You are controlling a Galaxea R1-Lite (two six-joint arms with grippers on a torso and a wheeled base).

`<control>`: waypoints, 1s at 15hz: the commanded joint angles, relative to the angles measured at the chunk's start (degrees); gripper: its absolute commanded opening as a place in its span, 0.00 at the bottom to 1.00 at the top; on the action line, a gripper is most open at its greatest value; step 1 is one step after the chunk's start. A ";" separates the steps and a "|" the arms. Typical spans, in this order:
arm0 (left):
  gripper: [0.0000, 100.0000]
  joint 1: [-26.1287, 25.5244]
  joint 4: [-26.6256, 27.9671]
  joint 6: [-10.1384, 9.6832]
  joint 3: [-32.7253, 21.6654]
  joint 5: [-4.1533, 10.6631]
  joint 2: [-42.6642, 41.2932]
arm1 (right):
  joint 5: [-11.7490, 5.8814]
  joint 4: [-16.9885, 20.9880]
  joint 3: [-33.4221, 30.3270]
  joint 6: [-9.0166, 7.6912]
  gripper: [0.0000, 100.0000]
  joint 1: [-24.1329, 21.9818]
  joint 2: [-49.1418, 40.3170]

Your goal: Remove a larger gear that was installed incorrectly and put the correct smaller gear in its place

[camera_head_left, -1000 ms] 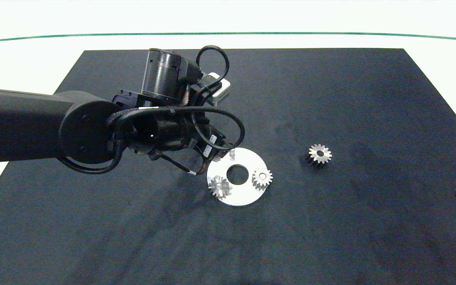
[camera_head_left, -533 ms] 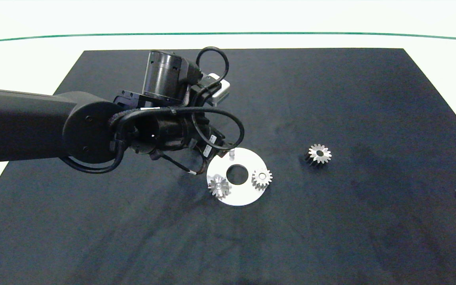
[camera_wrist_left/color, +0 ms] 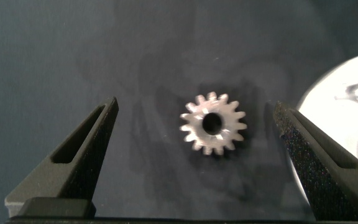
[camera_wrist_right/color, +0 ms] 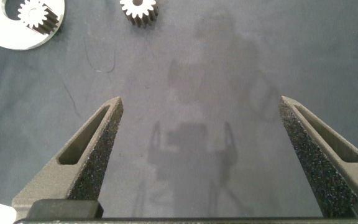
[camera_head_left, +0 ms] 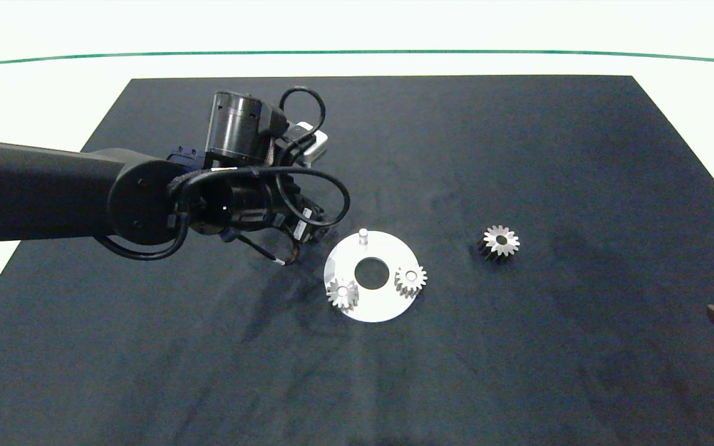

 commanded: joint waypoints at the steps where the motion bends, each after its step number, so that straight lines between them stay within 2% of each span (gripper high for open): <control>1: 1.00 1.61 0.07 0.03 0.25 0.08 1.04 | -0.04 0.13 0.17 -0.07 1.00 0.03 -0.01; 6: 1.00 2.31 -0.02 -0.06 0.86 0.08 1.13 | -0.04 0.13 0.17 -0.07 1.00 0.03 -0.01; 8: 0.96 2.13 -0.02 -0.06 0.86 -0.01 1.13 | -0.04 0.13 0.17 0.02 1.00 -0.06 -0.01; 10: 0.92 1.96 -0.02 -0.15 0.86 0.08 1.57 | -0.12 0.13 0.17 0.81 1.00 0.03 -0.01; 15: 0.83 1.78 -0.02 -0.15 0.86 0.08 2.09 | -0.21 0.13 0.34 0.90 1.00 0.03 -0.01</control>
